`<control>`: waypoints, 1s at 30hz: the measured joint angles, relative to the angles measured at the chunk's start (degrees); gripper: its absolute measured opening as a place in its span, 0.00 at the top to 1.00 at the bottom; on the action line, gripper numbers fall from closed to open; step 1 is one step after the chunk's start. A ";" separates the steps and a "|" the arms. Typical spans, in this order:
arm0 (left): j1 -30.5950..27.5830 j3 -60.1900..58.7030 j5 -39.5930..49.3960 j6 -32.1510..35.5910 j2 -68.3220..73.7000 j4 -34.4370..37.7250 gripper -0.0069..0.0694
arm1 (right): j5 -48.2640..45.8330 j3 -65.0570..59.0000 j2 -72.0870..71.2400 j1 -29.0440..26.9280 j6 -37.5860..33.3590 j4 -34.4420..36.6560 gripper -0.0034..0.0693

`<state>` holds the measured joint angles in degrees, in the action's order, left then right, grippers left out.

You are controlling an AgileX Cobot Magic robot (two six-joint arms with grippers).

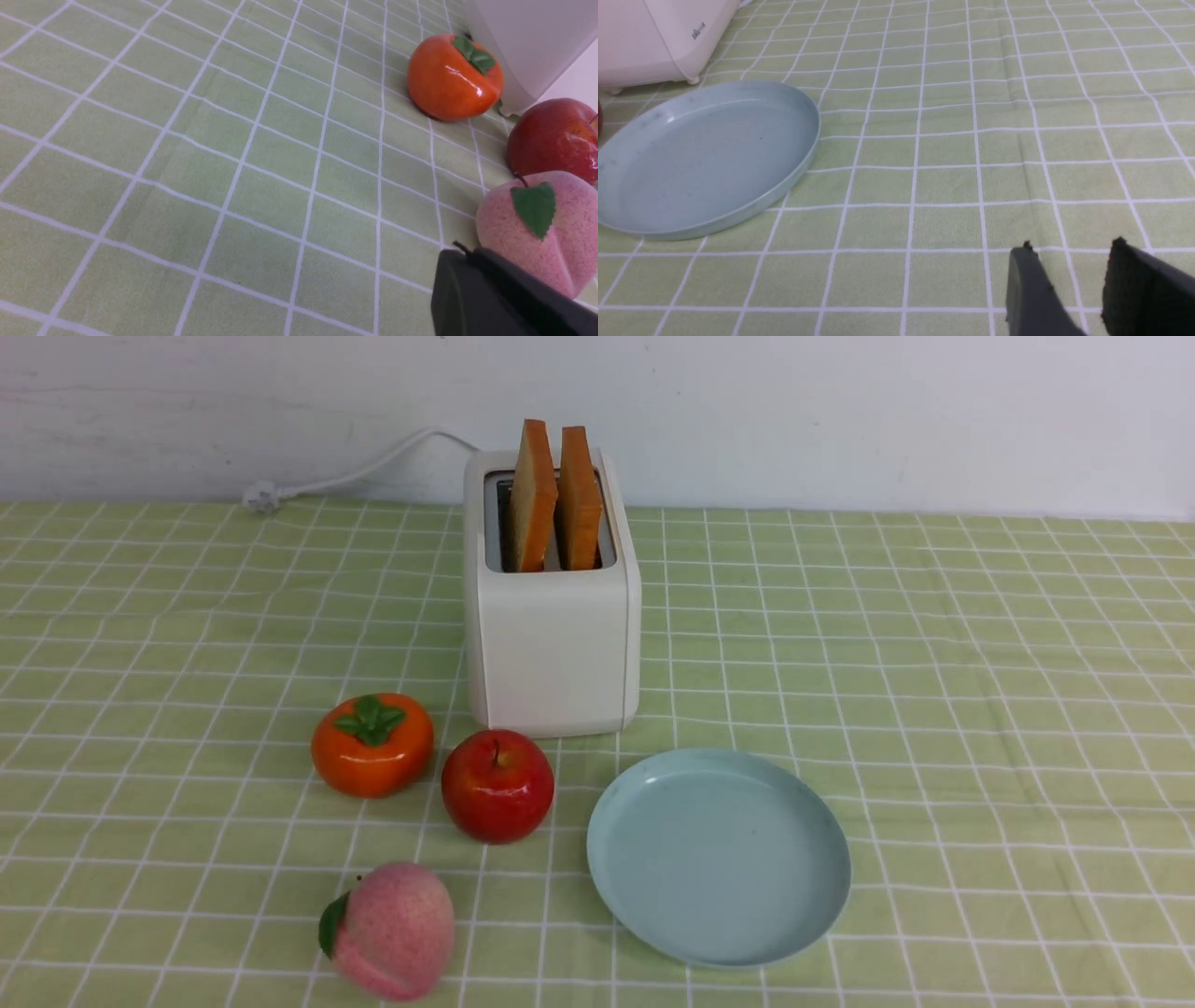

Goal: Take toasted bread from bread machine on green coffee tablecloth place on plate.
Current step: 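Reach for a toast slice standing in the toaster with the left gripper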

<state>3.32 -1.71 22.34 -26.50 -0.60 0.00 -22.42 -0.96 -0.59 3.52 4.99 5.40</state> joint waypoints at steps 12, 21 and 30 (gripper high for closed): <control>0.00 0.00 -3.27 0.00 0.00 0.00 0.91 | 0.00 0.00 0.00 0.00 0.00 0.00 0.62; 0.00 0.00 -4.13 -0.06 0.00 1.65 0.91 | 0.00 0.00 0.00 0.00 0.00 0.00 0.62; 0.00 0.00 -14.07 -0.26 0.00 20.63 0.90 | 0.00 0.00 0.00 0.00 0.00 0.00 0.62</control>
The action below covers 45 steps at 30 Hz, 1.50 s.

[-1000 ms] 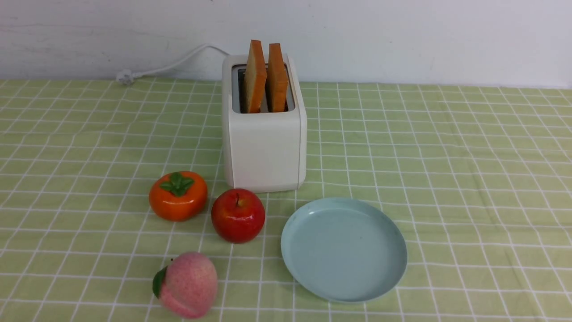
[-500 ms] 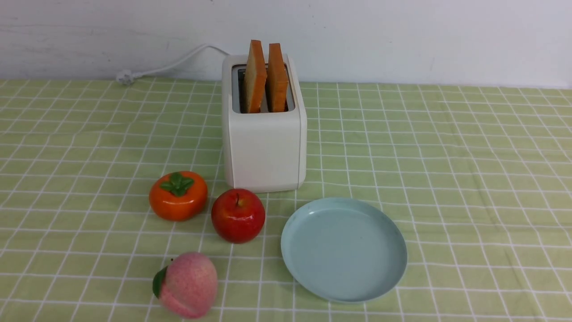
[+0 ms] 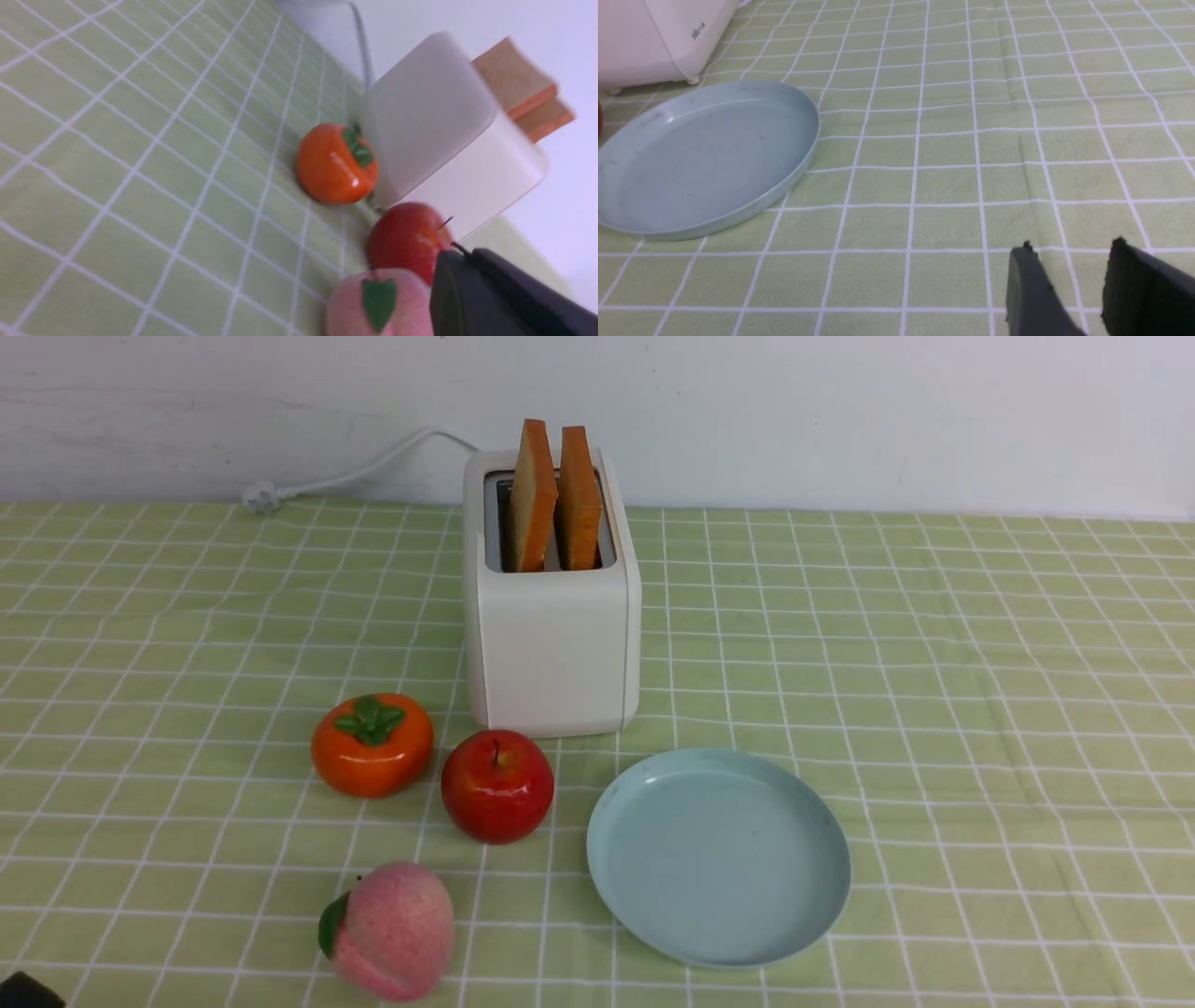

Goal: Take toasted bread from bread machine on green coffee tablecloth place on plate.
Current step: 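Reach for a toast slice standing in the toaster with the left gripper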

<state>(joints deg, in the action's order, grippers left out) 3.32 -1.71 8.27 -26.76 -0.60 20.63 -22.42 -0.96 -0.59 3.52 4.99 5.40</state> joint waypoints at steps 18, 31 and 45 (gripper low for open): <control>0.00 10.00 -0.21 9.69 1.56 4.98 0.89 | 0.00 0.00 0.00 0.00 0.00 0.00 0.62; 5.70 33.99 15.20 30.84 31.97 5.29 0.93 | 0.81 0.00 0.00 0.00 0.00 -0.66 0.62; 19.84 44.66 3.18 49.09 55.13 11.19 0.82 | 16.20 1.04 0.00 0.00 13.99 19.97 0.67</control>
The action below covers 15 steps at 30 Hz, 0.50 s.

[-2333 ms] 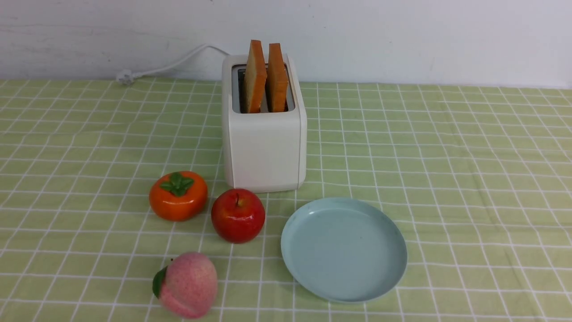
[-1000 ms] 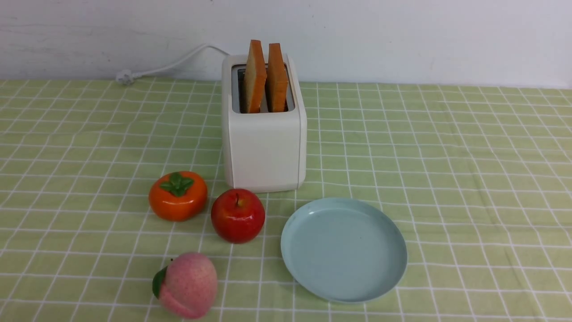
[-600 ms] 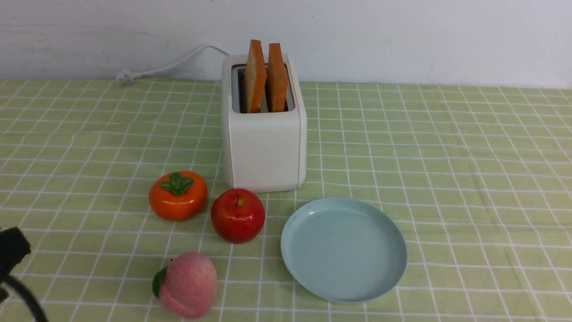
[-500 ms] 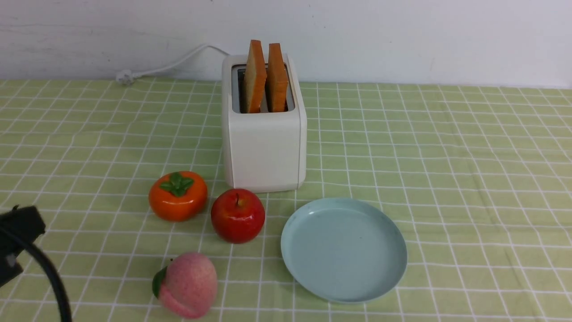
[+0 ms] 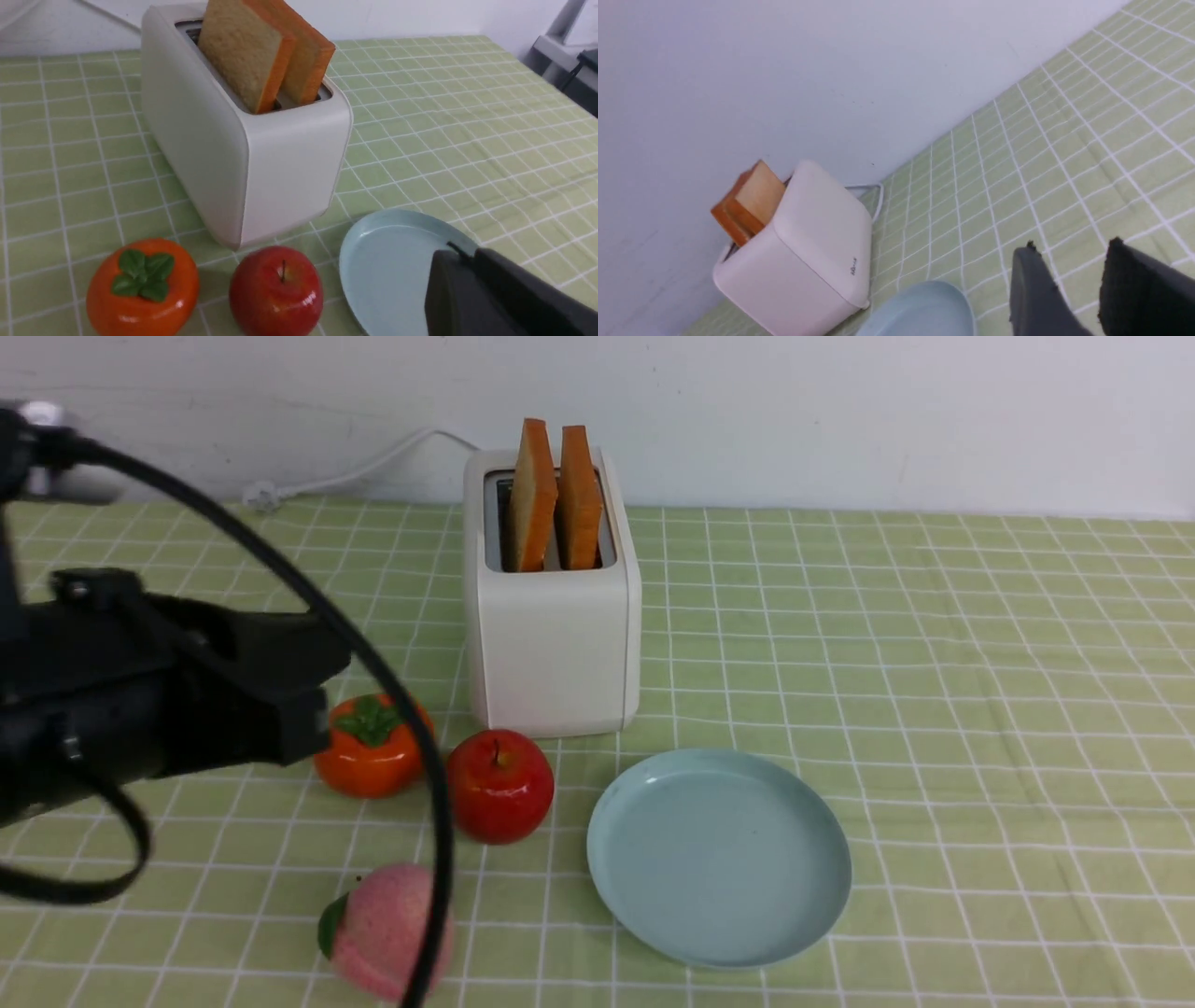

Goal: Take toasted bread from bread machine on green coffee tablecloth place on plate.
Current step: 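Reach for a toast slice standing in the toaster with the left gripper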

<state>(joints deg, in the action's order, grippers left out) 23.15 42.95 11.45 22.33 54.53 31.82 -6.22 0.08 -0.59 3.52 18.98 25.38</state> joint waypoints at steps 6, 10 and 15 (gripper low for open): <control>6.08 1.38 -21.28 5.89 13.89 1.40 0.47 | -19.90 15.41 2.92 2.61 -8.55 -0.31 0.86; 8.45 6.52 -32.42 6.09 26.54 -0.03 0.27 | -34.55 28.45 9.77 4.63 -19.55 -0.43 0.93; 8.27 13.97 -40.67 6.27 38.98 -1.17 0.23 | -42.03 36.93 14.63 4.69 -25.16 -0.03 0.93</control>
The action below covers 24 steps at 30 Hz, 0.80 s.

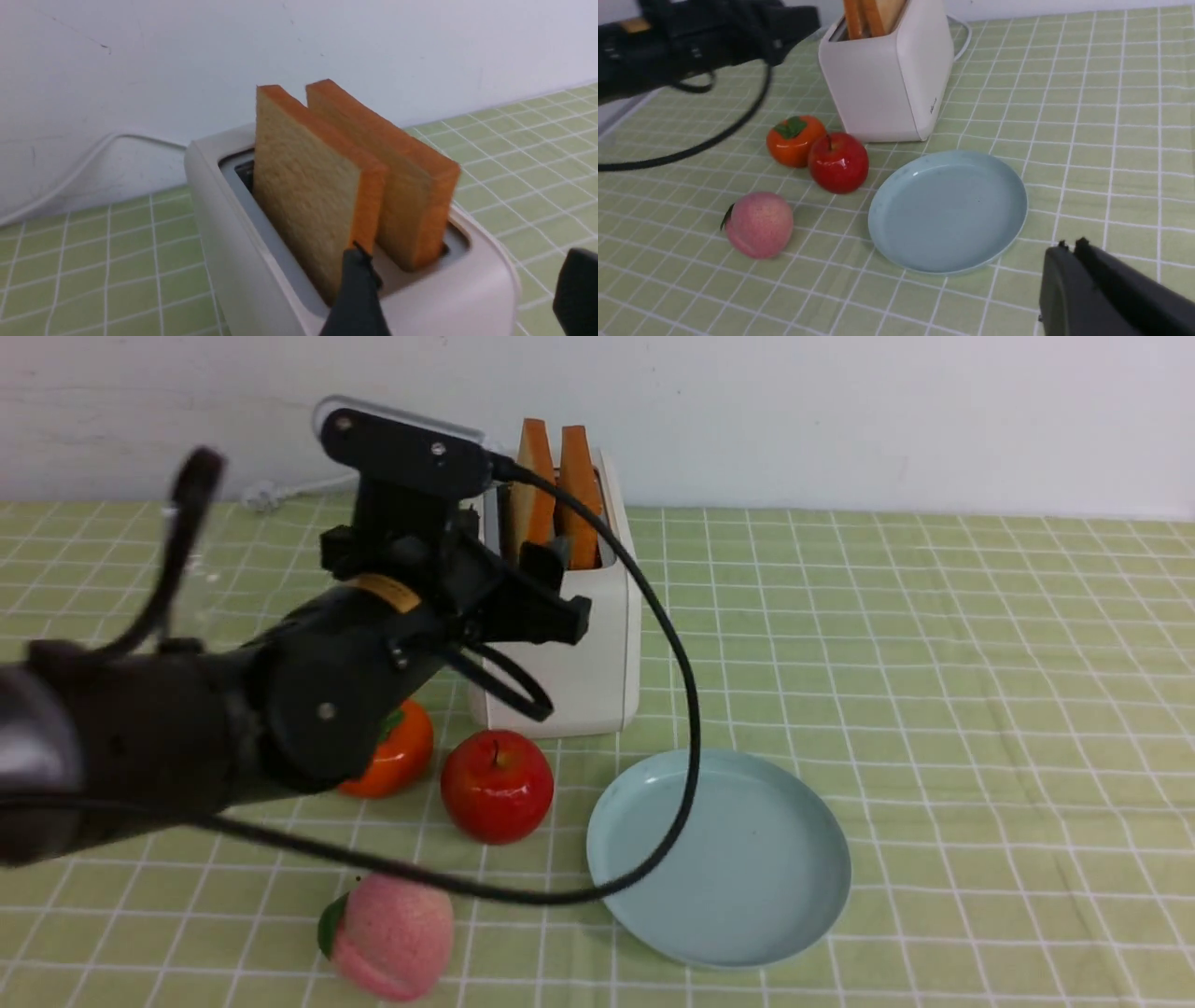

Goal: Take toasted bread from bread machine on green coffee tablecloth place on plate.
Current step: 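Reach for a toast slice standing in the toaster with the left gripper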

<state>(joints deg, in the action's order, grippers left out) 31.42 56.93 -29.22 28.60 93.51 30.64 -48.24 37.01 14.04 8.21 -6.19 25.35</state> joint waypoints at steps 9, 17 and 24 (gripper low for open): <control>-0.39 10.63 -3.43 6.39 11.73 3.00 0.33 | -1.49 1.70 0.31 0.00 -0.96 1.31 0.92; -0.74 11.33 -6.29 11.80 12.92 6.87 0.42 | -0.88 1.70 0.31 0.00 -1.01 1.25 0.92; -2.82 11.33 -5.94 9.38 12.92 6.29 0.43 | 0.80 1.70 0.31 0.00 -1.01 1.25 0.91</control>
<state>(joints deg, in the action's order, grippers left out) 28.60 68.26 -35.16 37.97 106.44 36.93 -47.45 38.71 14.35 8.21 -7.20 26.60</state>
